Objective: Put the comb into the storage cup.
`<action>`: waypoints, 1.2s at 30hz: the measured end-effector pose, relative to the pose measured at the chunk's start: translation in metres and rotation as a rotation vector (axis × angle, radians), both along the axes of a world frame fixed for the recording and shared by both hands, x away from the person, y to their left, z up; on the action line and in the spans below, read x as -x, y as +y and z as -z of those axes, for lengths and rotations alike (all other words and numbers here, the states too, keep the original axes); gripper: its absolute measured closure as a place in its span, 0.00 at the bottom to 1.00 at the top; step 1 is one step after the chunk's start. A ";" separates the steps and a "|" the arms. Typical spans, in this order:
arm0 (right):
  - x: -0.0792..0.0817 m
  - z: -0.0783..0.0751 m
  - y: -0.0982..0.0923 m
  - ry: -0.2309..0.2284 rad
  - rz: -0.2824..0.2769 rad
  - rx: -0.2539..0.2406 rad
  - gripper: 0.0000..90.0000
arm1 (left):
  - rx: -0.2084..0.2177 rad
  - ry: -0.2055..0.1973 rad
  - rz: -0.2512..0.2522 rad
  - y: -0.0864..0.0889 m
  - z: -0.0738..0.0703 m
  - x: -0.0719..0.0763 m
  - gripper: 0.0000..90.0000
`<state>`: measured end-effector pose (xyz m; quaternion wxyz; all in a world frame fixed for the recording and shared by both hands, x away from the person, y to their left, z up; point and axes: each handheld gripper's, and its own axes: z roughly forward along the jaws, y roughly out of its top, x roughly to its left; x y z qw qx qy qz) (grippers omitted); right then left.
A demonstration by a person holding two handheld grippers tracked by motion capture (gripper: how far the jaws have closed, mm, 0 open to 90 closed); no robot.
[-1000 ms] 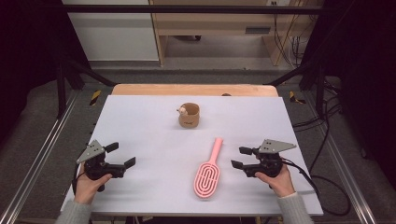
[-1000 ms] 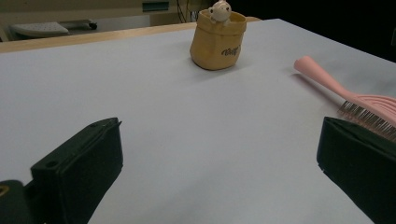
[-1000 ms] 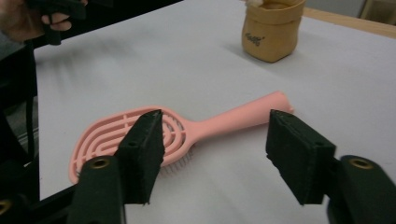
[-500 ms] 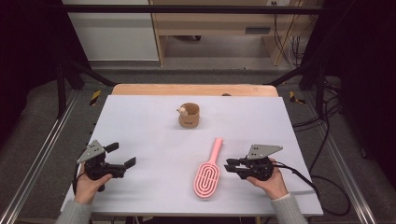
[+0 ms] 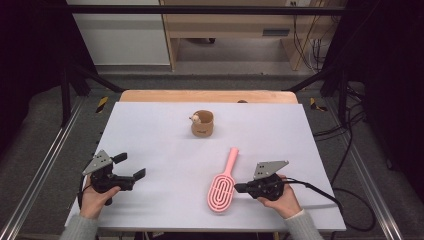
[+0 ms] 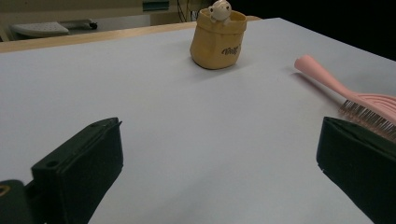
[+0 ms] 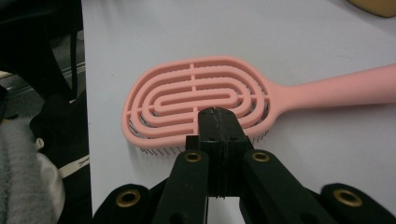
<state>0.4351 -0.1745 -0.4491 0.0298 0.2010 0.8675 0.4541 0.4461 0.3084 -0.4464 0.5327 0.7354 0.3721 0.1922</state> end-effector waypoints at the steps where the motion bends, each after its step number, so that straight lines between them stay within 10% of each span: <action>1: 0.000 0.000 0.000 0.000 0.000 0.000 1.00 | 0.000 0.000 0.000 0.000 0.000 0.000 0.00; 36: 0.004 0.016 0.034 -0.011 -0.054 0.017 1.00 | -0.008 -0.002 -0.009 0.000 0.002 -0.001 0.00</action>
